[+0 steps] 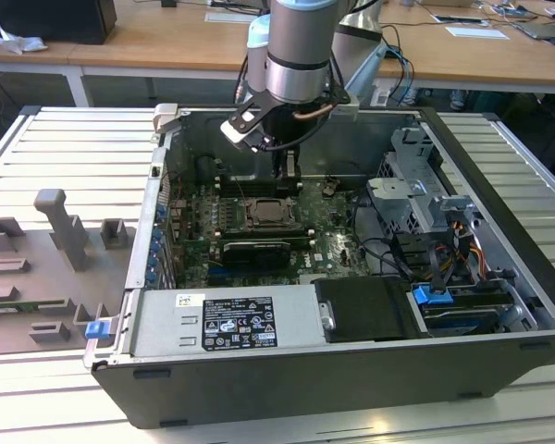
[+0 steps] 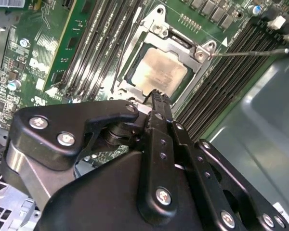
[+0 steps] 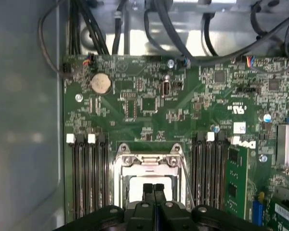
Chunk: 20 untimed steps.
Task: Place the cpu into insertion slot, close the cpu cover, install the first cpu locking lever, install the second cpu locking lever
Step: 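Close the cpu cover, then install the first cpu locking lever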
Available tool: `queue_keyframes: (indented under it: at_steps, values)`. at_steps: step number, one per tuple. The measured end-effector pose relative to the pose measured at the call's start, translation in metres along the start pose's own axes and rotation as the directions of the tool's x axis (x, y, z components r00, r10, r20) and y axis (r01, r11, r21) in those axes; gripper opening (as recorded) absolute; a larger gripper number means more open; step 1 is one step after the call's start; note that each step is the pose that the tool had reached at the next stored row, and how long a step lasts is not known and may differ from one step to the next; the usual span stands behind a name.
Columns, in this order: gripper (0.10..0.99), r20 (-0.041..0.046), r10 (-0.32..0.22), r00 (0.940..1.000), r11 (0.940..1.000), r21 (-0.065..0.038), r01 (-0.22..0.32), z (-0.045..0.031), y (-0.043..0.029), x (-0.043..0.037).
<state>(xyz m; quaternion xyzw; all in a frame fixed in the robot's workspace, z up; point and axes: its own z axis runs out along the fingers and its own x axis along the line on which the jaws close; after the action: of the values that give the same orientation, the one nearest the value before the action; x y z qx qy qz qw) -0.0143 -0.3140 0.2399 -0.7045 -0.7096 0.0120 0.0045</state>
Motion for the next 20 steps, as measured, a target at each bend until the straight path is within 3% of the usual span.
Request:
queue_keyframes:
  at_steps: [7,20]
  values:
    - [0.106,0.0003,-0.012,0.9999,0.9999,-0.001,0.012,0.0009,-0.007,0.0001]
    - [0.106,0.0003,-0.012,0.9999,0.9999,-0.001,0.012,-0.0006,-0.0102,0.0002]
